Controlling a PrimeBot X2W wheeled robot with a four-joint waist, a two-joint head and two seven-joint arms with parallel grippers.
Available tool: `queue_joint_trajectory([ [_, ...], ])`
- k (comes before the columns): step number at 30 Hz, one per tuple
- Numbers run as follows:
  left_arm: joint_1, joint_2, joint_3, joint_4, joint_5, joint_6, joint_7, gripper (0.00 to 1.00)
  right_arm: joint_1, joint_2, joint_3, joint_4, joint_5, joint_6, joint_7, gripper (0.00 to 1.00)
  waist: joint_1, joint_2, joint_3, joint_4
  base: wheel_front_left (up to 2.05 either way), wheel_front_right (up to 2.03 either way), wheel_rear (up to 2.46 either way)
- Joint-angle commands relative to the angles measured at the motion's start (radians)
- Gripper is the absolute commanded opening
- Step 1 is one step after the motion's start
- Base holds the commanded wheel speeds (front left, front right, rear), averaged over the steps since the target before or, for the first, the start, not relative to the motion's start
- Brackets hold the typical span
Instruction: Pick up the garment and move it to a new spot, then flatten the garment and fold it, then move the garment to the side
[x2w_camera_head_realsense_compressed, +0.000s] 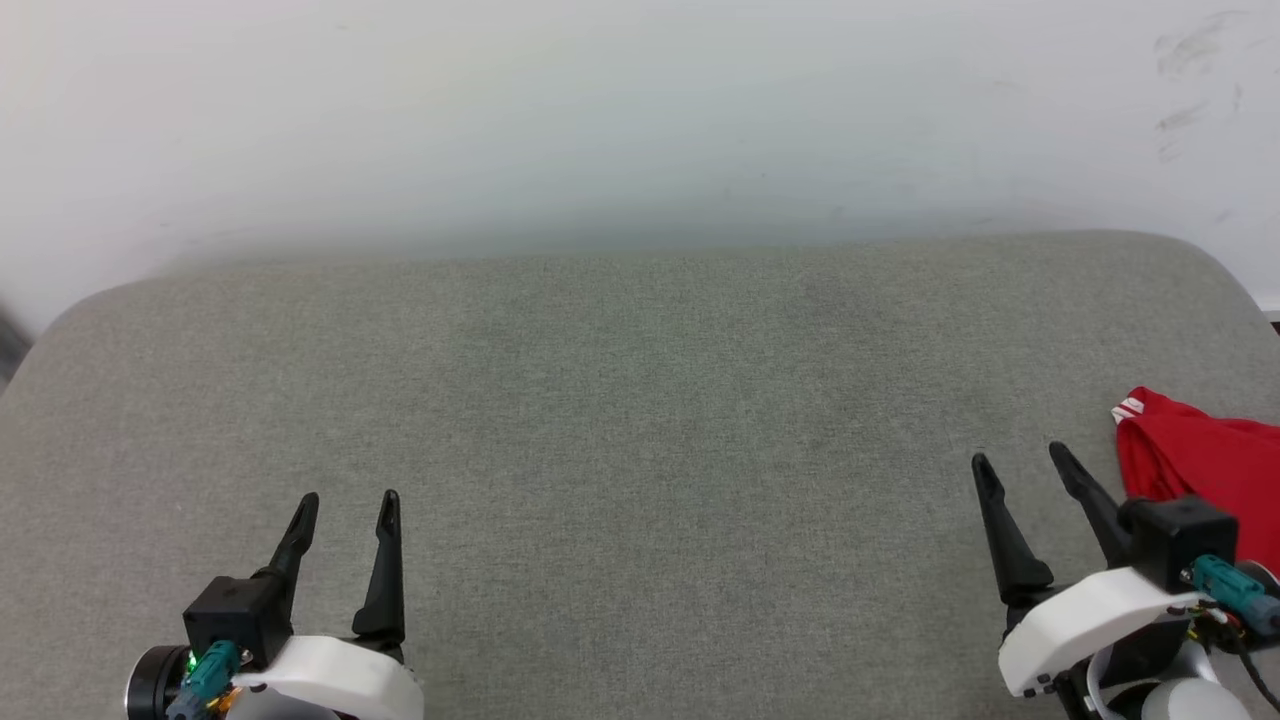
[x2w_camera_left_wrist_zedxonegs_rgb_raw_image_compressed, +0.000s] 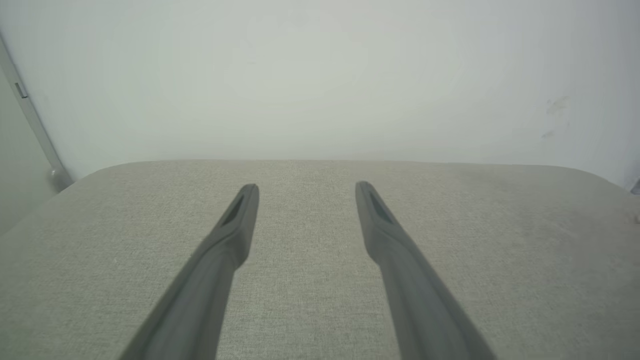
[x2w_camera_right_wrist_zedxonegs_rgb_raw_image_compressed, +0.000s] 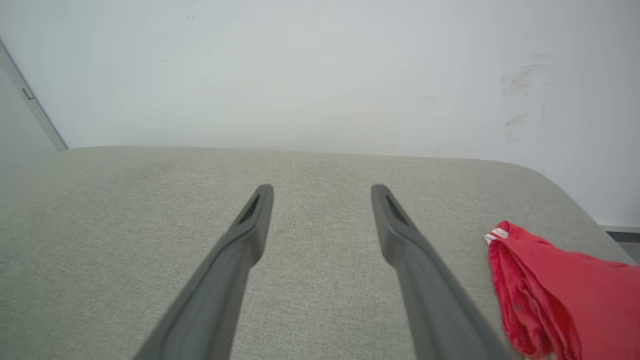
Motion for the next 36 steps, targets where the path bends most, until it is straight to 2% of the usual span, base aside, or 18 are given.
queue_joint_trajectory([
  [1, -0.009, 0.004, 0.008, 0.007, -0.007, -0.017, -0.005, 1.00, 0.029, 0.010, 0.003, -0.023, -0.001, -0.001, 0.005, 1.00, 0.0002, 0.0000, -0.004, 0.000, 0.00, 0.00, 0.00],
  [4, -0.009, 0.006, 0.015, 0.025, -0.015, -0.052, -0.006, 1.00, 0.062, 0.014, 0.006, -0.060, -0.006, -0.001, 0.012, 1.00, 0.0002, 0.0000, -0.011, -0.002, 0.00, 0.00, 0.00],
  [8, 0.007, -0.001, 0.034, 0.048, -0.020, -0.075, -0.007, 1.00, 0.090, 0.024, 0.003, -0.093, -0.014, -0.001, 0.019, 1.00, 0.0002, 0.0000, -0.020, -0.007, 0.00, 0.00, 0.00],
  [26, 0.013, -0.040, 0.089, 0.082, 0.035, -0.103, -0.006, 1.00, 0.062, 0.026, 0.000, -0.077, -0.013, -0.001, 0.000, 1.00, 0.0002, 0.0000, -0.018, -0.003, 0.00, 0.00, 0.00],
  [27, 0.012, -0.046, 0.096, 0.080, 0.028, -0.105, -0.006, 0.00, 0.061, 0.027, 0.002, -0.075, -0.010, -0.001, -0.002, 0.00, 0.0002, 0.0000, -0.018, -0.003, 0.00, 0.00, 0.00],
  [30, 0.011, -0.058, 0.093, 0.092, 0.014, -0.108, 0.006, 0.00, 0.077, 0.028, -0.003, -0.059, 0.001, 0.000, 0.006, 0.00, 0.0002, 0.0000, -0.018, -0.002, 0.00, 0.00, 0.00],
  [36, 0.003, -0.082, 0.126, 0.099, -0.080, -0.132, 0.036, 0.00, 0.065, 0.032, -0.017, -0.040, 0.129, 0.000, 0.020, 0.00, 0.0002, 0.0000, -0.016, 0.000, 0.00, 0.00, 0.00],
])
